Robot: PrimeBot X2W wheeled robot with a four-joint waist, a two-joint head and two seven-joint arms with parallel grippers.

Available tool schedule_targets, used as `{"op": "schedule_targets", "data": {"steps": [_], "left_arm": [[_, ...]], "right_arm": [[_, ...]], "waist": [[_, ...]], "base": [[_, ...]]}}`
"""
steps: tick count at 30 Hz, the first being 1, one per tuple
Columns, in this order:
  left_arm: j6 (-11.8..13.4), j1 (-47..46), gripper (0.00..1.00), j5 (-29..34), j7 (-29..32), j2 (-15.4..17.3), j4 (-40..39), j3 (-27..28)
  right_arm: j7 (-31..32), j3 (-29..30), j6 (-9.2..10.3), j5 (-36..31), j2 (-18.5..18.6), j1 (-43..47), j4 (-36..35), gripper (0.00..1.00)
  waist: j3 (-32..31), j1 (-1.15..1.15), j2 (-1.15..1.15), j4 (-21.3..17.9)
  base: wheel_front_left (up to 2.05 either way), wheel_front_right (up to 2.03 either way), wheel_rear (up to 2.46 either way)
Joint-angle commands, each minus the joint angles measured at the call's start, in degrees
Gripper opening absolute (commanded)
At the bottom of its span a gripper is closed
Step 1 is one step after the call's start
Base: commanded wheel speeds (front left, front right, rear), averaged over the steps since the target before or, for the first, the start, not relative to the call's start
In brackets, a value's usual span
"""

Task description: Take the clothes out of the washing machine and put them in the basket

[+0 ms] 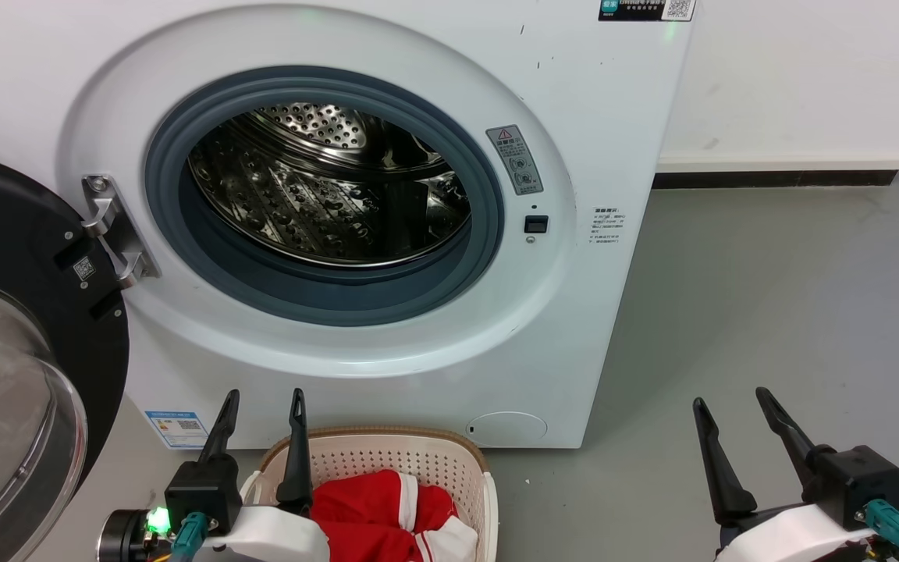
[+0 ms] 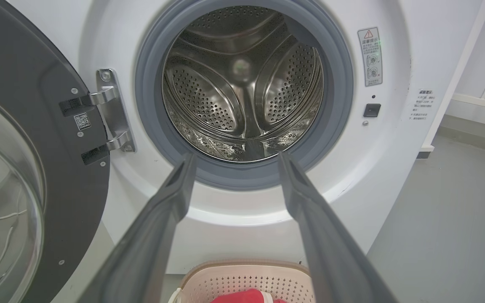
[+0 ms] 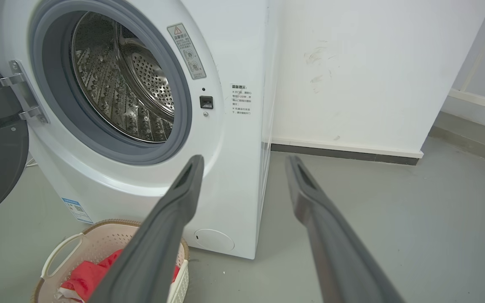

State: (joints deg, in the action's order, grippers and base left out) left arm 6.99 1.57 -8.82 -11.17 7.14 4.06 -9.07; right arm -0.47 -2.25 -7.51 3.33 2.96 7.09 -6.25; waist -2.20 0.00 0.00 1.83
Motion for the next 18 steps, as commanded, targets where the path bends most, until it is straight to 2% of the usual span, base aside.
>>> {"op": "schedule_targets", "data": {"steps": [1,8,9,12,18], "left_arm": [[0.2,-0.1,1.00,0.0,0.1,0.5,-0.3,-0.1],[0.2,-0.3,1.00,-0.4,0.0,0.8,-0.3,-0.3],[0.0,0.0,0.00,-0.2,0.2,0.7,0.0,-0.1],[-0.2,0.7,0.00,-1.1,0.4,0.4,1.2,-0.1],[-1.3,0.0,0.00,-8.3,1.8,0.1,1.8,1.1]], "right_arm": [[-0.3,0.2,0.04,0.0,-0.2,0.2,-0.1,1.00],[-0.2,0.4,0.04,0.1,-0.2,0.5,-0.3,1.00],[-0.1,0.3,0.00,0.1,0.0,0.0,0.0,0.00],[-0.2,-0.1,-0.01,1.0,0.0,0.4,1.2,0.00],[0.0,0.2,-0.01,9.2,0.5,-0.7,2.6,0.00]], "waist": [[0.0,0.00,0.00,0.0],[-0.1,0.00,0.00,-0.1],[-0.1,0.00,0.00,-0.1],[0.0,0.00,0.00,-0.1],[0.1,0.00,0.00,-0.2]], "base": [[0.00,0.00,0.00],[0.00,0.00,0.00],[0.00,0.00,0.00],[0.00,0.00,0.00],[0.00,0.00,0.00]]}}
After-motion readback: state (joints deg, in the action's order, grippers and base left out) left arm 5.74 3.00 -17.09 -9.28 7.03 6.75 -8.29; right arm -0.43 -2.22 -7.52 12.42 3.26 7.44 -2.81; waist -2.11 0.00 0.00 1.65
